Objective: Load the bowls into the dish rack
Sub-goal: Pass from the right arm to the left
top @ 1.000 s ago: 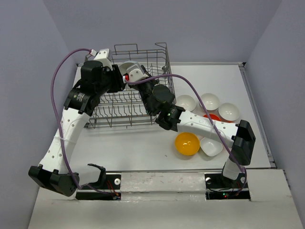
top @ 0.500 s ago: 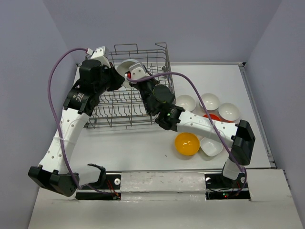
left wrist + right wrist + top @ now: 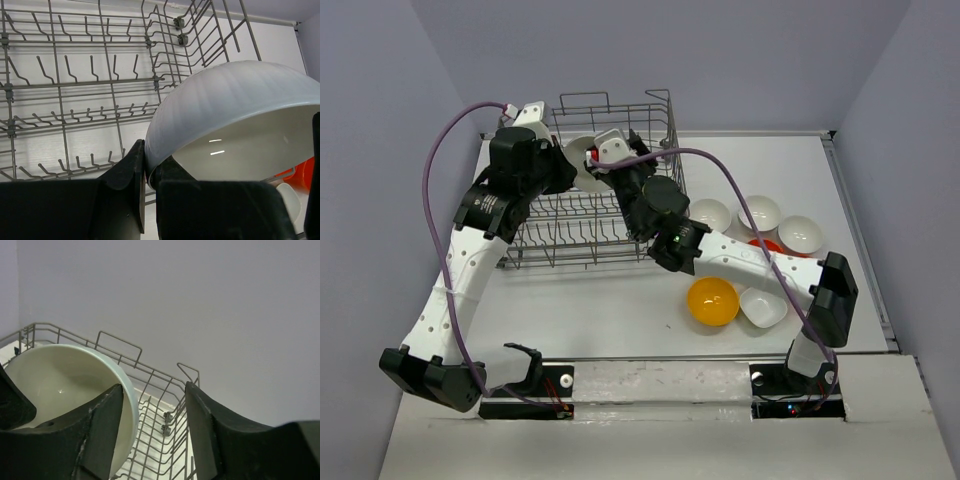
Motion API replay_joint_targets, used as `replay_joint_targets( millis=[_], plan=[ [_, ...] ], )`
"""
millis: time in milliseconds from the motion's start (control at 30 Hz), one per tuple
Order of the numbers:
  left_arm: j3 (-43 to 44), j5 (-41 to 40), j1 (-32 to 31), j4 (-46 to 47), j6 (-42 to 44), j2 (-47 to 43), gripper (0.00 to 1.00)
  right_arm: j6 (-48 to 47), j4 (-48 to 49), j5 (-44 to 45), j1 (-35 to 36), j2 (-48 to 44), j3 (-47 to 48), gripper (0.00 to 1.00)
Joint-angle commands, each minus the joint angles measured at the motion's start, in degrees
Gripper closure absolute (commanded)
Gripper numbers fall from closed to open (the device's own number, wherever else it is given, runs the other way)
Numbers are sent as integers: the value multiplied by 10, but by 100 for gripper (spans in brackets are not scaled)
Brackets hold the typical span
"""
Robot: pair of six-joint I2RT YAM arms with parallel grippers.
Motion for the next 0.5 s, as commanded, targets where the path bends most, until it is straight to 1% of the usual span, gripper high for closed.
replay_joint_targets(
  millis=[0,133,267,333,433,467],
  plan=[
    [21,-12,-2,38,4,-18,100,39,11,1,0,-52,29,40],
    [21,-15,-2,47,-2,-16,100,56,-12,16,0,-73,24,32],
    [35,-21,-2,47,-5,-11,100,74,-33,52,0,-93,21,31],
    [49,-50,-2,43,-5,-3,100,91,-48,68,0,-112,15,32],
    [75,-94,-2,38,-3,10,100,141,-83,88,0,-146,-6,32],
    [81,-117,-2,38,-4,15,100,154,-112,92,0,-168,-17,32]
  ],
)
